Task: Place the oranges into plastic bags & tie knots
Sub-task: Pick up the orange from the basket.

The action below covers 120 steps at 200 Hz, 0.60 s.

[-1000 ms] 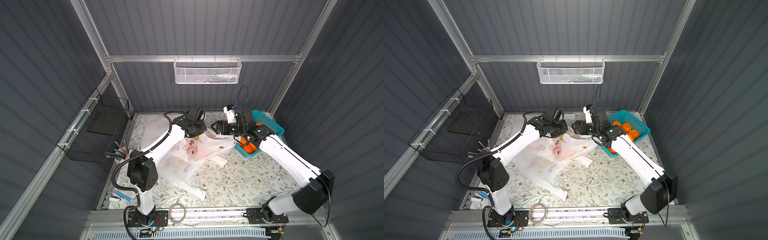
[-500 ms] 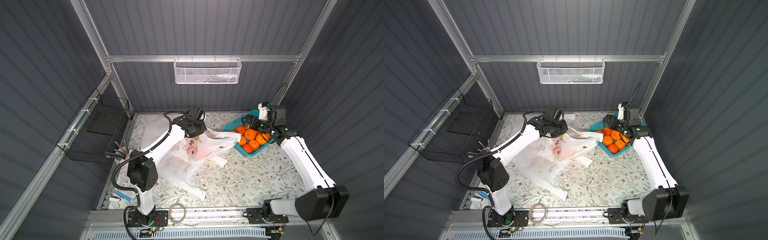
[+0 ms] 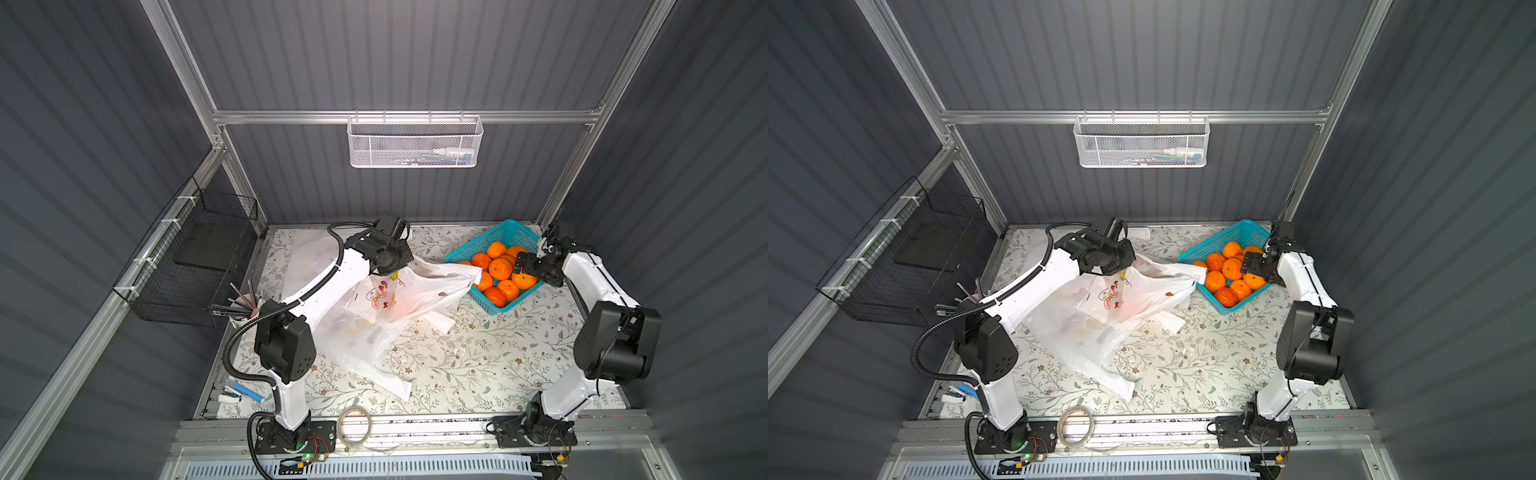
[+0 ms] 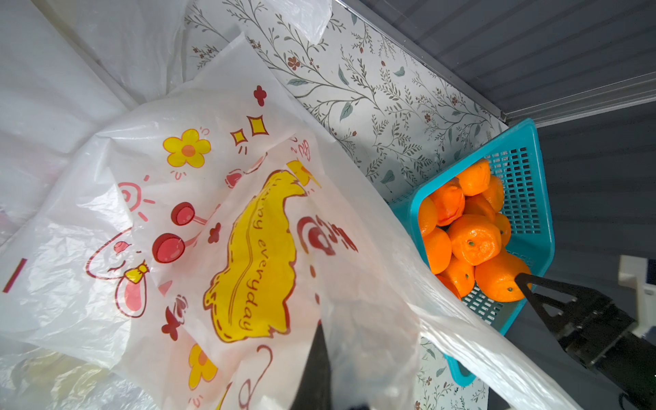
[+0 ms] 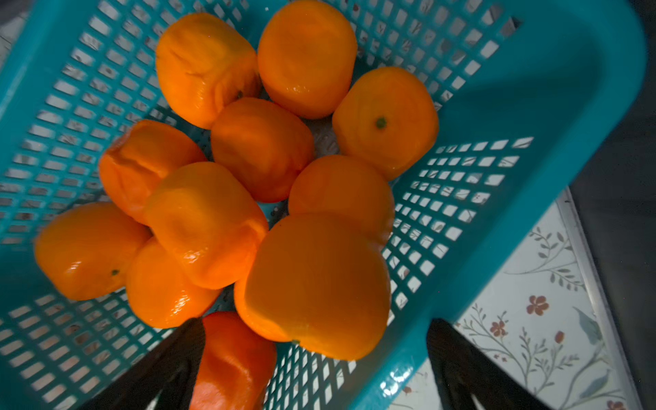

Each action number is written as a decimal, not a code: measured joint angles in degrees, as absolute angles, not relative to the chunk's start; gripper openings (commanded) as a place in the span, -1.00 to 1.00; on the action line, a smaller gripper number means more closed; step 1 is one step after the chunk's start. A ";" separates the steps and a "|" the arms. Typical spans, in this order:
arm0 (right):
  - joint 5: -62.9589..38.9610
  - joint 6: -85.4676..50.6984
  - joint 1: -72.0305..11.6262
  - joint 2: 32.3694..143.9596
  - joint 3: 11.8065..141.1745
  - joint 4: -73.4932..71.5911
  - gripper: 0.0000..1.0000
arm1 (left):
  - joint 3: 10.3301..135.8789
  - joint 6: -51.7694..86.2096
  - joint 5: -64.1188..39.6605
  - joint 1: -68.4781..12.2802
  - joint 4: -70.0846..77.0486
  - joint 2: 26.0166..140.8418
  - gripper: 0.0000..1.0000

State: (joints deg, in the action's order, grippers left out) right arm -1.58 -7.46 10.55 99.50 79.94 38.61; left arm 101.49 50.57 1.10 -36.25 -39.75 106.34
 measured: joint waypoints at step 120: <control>-1.48 -3.42 10.09 104.31 82.61 40.36 0.44 | 101.49 50.57 1.50 -35.92 -39.77 106.37 -0.93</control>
State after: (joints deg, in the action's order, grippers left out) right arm -1.48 -3.42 10.09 104.31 82.61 40.36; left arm 101.49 50.57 1.50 -35.92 -39.77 106.37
